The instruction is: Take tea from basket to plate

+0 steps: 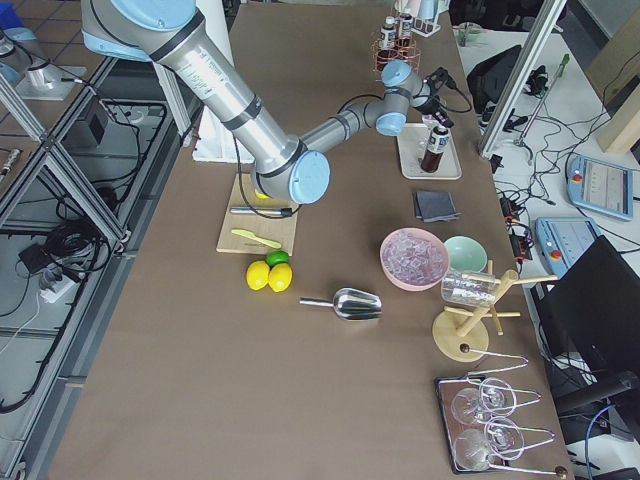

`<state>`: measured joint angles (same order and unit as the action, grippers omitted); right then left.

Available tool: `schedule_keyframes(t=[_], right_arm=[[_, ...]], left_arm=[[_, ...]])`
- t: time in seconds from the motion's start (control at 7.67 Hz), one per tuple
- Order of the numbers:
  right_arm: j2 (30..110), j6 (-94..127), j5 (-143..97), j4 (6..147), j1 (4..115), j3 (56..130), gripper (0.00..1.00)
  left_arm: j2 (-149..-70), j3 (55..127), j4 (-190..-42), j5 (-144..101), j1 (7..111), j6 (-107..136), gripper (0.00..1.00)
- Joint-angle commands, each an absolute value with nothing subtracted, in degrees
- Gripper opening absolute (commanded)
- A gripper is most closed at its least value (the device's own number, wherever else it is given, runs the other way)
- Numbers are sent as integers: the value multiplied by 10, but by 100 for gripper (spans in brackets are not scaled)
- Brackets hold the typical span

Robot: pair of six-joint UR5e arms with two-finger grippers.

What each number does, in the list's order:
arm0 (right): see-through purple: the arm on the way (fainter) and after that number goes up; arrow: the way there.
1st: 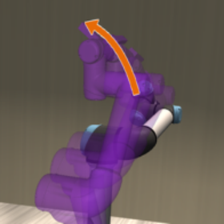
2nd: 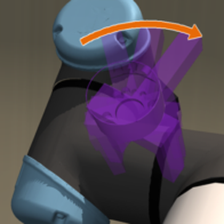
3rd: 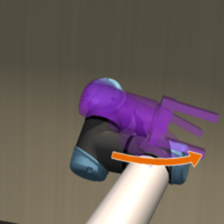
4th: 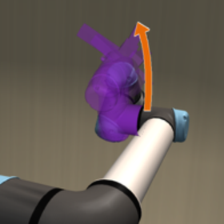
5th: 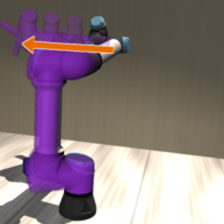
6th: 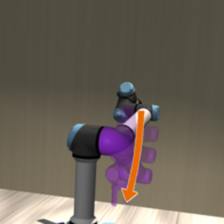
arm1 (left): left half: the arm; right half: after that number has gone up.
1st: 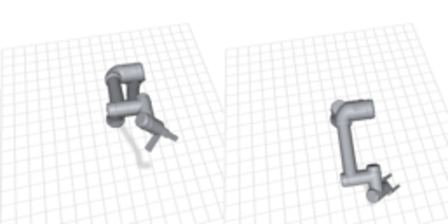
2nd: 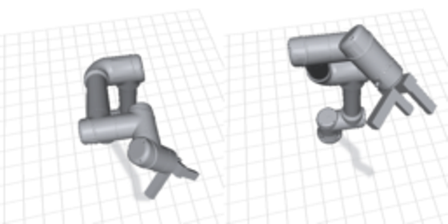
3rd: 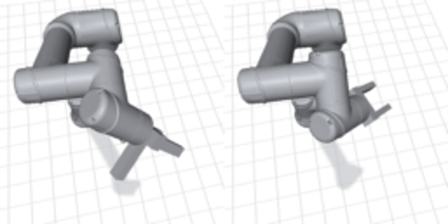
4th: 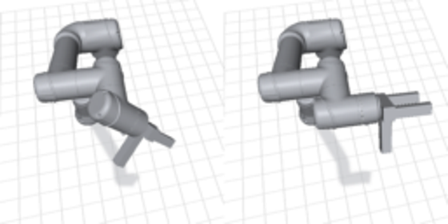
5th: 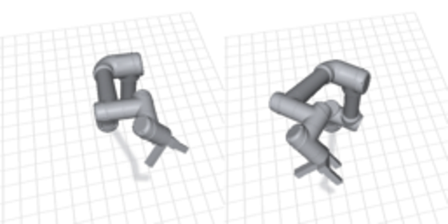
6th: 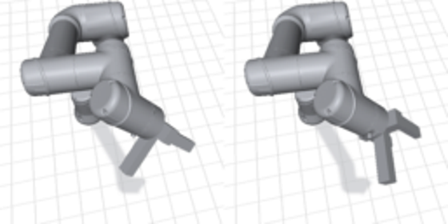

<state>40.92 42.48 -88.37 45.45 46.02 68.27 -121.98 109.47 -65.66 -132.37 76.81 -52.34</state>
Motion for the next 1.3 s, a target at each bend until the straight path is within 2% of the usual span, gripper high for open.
schedule_keyframes(t=[0.0, 0.26, 0.39, 0.65, 0.91, 1.04, 1.17], right_arm=[[408, 428, -884, 454, 460, 686, 100], [410, 421, -914, 464, 471, 705, 100], [415, 421, -950, 501, 488, 730, 100], [454, 429, -965, 672, 501, 875, 100], [524, 445, -982, 814, 510, 1018, 100], [553, 447, -1001, 885, 519, 1064, 100], [589, 441, -1044, 903, 543, 1075, 100]], left_arm=[[-1186, 1044, -657, -1335, 835, -676, 0], [-1183, 979, -657, -1353, 869, -769, 0], [-1164, 974, -661, -1354, 881, -780, 0], [-1137, 958, -664, -1352, 903, -808, 0], [-1139, 902, -684, -1351, 921, -829, 0], [-1140, 864, -714, -1349, 932, -834, 0], [-1142, 835, -738, -1348, 940, -840, 0]])
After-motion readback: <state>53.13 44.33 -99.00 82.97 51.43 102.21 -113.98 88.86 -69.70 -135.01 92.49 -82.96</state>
